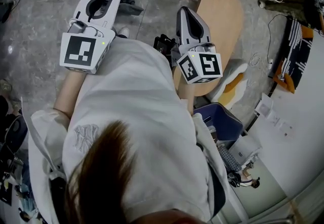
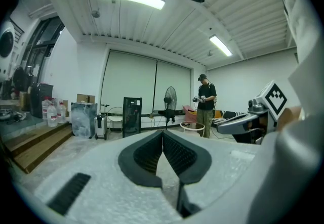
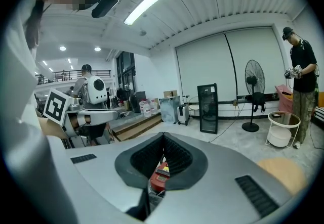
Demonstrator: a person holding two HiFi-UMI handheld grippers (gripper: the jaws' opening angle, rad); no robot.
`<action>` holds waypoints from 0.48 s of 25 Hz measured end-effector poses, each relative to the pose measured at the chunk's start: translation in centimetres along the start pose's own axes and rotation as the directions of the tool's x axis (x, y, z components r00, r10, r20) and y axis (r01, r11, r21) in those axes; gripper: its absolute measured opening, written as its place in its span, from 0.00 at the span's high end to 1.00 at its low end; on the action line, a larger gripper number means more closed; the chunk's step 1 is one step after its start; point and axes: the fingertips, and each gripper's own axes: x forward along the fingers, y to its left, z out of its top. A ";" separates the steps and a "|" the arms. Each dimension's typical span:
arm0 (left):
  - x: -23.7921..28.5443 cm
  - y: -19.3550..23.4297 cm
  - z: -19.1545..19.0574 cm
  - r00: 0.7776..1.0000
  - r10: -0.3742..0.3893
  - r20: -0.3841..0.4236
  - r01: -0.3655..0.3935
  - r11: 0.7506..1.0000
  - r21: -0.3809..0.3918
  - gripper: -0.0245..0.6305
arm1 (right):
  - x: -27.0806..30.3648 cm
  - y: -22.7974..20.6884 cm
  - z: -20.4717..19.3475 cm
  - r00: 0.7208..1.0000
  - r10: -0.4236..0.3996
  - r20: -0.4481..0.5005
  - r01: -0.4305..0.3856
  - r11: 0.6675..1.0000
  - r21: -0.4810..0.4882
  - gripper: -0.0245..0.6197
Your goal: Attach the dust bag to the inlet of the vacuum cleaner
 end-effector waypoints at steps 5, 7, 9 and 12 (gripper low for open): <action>0.1 -0.6 0.1 1.000 -0.020 -0.003 0.020 1.000 0.009 0.93 | -0.3 -0.2 0.0 1.000 0.000 -0.001 0.000 1.000 0.002 0.96; 0.0 -0.4 0.1 1.000 -0.020 -0.002 0.020 1.000 0.010 0.93 | -0.2 0.0 0.0 1.000 0.003 0.000 -0.003 1.000 0.005 0.96; 0.0 -0.6 0.3 1.000 -0.018 -0.001 0.018 1.000 0.014 0.93 | -0.5 -0.1 0.2 1.000 0.005 0.000 -0.005 1.000 0.003 0.96; 0.0 -1.0 0.4 1.000 -0.020 0.001 0.020 1.000 0.019 0.93 | -0.7 -0.3 0.2 1.000 0.006 -0.005 -0.006 1.000 -0.005 0.96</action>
